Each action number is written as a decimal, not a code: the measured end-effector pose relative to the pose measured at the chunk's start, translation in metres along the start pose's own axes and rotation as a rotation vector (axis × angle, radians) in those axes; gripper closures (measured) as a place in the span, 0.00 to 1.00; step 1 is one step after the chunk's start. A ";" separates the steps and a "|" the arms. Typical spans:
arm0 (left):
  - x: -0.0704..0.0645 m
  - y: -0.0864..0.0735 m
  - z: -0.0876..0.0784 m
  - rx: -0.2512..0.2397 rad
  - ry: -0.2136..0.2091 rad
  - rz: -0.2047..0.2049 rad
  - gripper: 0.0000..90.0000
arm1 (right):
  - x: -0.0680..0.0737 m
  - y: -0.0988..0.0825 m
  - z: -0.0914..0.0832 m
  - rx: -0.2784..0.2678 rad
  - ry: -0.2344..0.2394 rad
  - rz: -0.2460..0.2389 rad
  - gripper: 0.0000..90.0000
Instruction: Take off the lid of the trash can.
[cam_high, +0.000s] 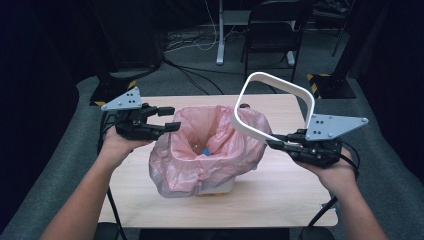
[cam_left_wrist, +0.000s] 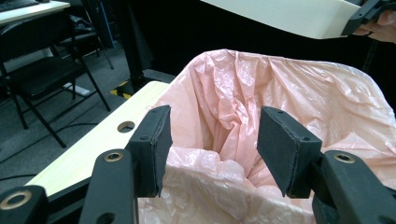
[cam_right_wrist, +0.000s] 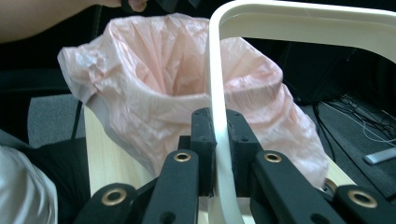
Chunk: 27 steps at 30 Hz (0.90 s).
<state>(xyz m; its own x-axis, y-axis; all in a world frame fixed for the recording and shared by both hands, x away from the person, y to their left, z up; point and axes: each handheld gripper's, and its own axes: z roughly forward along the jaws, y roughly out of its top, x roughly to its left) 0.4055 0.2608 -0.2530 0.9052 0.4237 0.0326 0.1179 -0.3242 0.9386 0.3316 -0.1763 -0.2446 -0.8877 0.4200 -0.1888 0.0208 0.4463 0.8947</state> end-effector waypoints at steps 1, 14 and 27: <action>-0.001 -0.001 0.000 -0.001 -0.001 -0.001 0.49 | -0.001 -0.001 -0.002 0.006 -0.003 -0.003 0.92; -0.007 -0.008 0.000 -0.004 -0.012 0.008 0.49 | -0.004 -0.028 -0.019 0.028 -0.091 0.033 0.92; -0.008 -0.015 0.003 -0.006 -0.023 -0.002 0.49 | -0.003 -0.057 -0.014 0.046 -0.124 0.082 0.92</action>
<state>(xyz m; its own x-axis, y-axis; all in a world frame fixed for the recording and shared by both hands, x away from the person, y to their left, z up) 0.3973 0.2594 -0.2681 0.9143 0.4045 0.0227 0.1174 -0.3179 0.9408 0.3268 -0.2140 -0.2892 -0.8183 0.5499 -0.1672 0.1146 0.4412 0.8901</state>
